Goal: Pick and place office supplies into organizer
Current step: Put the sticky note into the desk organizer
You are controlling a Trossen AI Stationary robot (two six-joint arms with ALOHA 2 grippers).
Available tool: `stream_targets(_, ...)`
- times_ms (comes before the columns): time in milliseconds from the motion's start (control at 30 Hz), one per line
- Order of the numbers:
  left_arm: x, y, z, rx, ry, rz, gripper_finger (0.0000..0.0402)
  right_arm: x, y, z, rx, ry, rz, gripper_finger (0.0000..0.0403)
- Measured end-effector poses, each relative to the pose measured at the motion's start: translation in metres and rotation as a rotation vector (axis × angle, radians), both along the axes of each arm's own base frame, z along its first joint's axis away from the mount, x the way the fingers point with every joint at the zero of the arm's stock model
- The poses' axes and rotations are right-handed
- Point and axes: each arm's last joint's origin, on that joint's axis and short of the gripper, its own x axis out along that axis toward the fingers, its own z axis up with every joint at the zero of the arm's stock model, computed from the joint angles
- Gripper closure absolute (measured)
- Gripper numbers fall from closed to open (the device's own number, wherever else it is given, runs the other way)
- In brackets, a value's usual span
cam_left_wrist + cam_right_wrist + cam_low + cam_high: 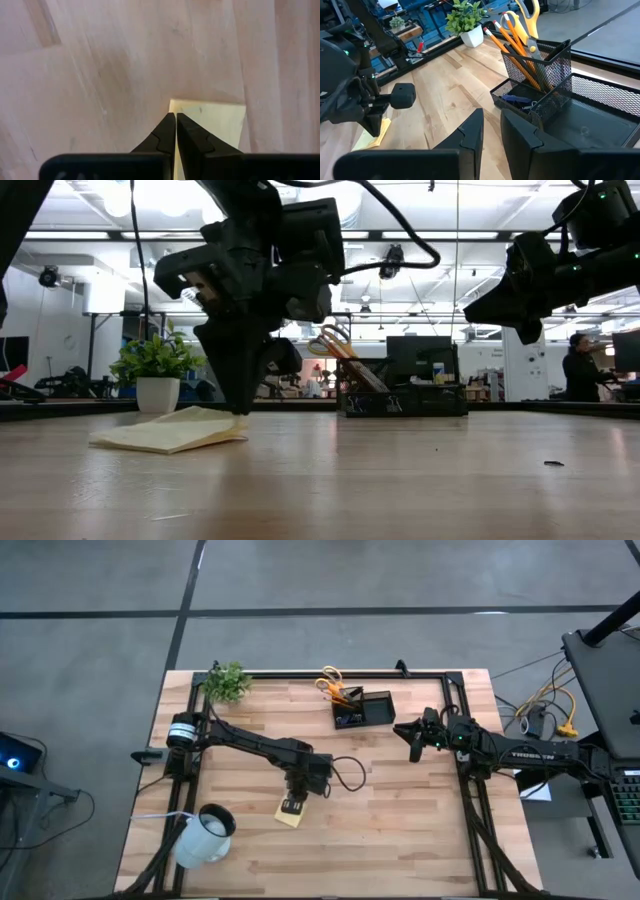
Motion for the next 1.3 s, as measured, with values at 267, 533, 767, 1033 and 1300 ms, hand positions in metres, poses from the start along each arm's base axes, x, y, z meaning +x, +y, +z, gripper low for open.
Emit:
stream_targets(267, 0.001, 0.001, 0.002, 0.014, -0.009, 0.021, 0.0401, 0.0, 0.0, 0.0, 0.0, 0.0, 0.0, 0.0346)
stream_targets(533, 0.001, 0.003, 0.024, -0.011, 0.04, 0.317, 0.0392, 0.0, 0.0, 0.0, -0.002, 0.001, 0.0, 0.0346)
stream_targets(767, 0.0, 0.002, 0.038, -0.072, 0.081, 0.523, 0.0289, 0.0, 0.0, 0.0, -0.007, 0.002, -0.001, 0.0346)
stream_targets(1033, 0.0, -0.014, 0.042, -0.146, 0.183, 0.774, 0.0203, 0.0, 0.0, 0.0, -0.01, 0.004, 0.0, 0.0346)
stream_targets(1300, -0.01, -0.041, 0.038, -0.15, 0.341, 1.067, 0.0201, 0.0, 0.0, 0.0, -0.011, 0.005, -0.002, 0.0346)
